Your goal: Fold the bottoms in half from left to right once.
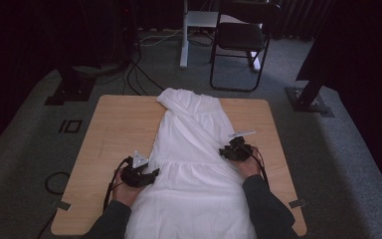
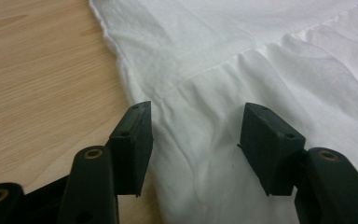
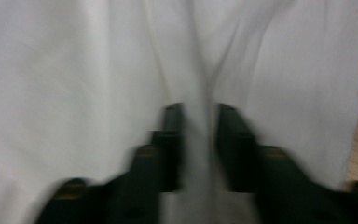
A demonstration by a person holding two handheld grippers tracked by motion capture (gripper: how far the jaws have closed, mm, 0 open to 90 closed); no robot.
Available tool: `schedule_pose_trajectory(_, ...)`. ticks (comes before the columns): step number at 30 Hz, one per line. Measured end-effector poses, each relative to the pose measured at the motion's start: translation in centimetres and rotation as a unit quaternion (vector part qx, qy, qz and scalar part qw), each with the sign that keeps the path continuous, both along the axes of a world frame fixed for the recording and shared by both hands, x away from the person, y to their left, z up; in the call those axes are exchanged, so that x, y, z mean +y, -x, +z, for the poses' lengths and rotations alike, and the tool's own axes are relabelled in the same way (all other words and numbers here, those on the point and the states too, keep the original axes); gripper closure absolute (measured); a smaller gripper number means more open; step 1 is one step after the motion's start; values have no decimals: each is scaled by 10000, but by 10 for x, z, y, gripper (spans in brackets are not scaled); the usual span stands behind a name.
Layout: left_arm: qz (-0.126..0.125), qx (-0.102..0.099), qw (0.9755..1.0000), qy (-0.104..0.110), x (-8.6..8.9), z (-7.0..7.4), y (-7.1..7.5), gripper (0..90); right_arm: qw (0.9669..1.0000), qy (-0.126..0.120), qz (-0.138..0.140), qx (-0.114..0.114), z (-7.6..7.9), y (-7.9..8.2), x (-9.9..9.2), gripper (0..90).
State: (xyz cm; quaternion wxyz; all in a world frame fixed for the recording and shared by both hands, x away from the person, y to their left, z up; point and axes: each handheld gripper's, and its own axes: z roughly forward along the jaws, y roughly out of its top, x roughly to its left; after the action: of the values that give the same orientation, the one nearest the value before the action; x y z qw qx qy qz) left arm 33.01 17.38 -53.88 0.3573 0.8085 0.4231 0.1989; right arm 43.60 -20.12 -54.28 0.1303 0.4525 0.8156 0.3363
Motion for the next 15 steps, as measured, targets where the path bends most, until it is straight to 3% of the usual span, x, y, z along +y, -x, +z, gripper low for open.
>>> schedule_pose_trajectory(1, -17, 4, 10000, -8, -1, -1, 1, 430, 9999, 152, -60, -40, 2, -1, -1, 884)
schedule_pose_trajectory(3, -38, 13, 10000, 3, -2, -2, 2, 416, 9996, 142, -157, -159, 8, -1, -4, 890)
schedule_pose_trajectory(4, -80, 38, 10000, -11, -3, -3, 3, 416, 9990, 30, -277, -343, 18, 1, -8, 892)
schedule_pose_trajectory(6, -145, 115, 9998, -55, -6, -8, 5, 409, 9937, 57, -525, -986, 45, 9, -17, 892)
schedule_pose_trajectory(7, -181, 152, 9997, -55, -8, -10, 6, 411, 9890, 157, -685, -1304, 59, 14, -22, 892)
schedule_pose_trajectory(8, -206, 221, 9995, -48, -9, -12, 7, 411, 9863, 238, -774, -1435, 64, 15, -24, 891)
schedule_pose_trajectory(9, -206, 221, 9995, -48, -9, -12, 7, 411, 9863, 238, -774, -1435, 64, 15, -24, 891)
schedule_pose_trajectory(10, -256, 163, 9995, 12, -14, -18, 11, 411, 9840, 371, -836, -1527, 66, 15, -27, 889)
schedule_pose_trajectory(11, -273, 157, 9995, 20, -15, -18, 12, 410, 9844, 594, -994, -1329, 54, 5, -36, 887)
schedule_pose_trajectory(12, -275, 172, 9995, 26, -16, -18, 12, 410, 9861, 645, -1008, -1153, 42, 0, -39, 886)
schedule_pose_trajectory(15, -266, 181, 9995, 9, -14, -13, 10, 410, 9909, 579, -992, -698, 6, -9, -43, 881)
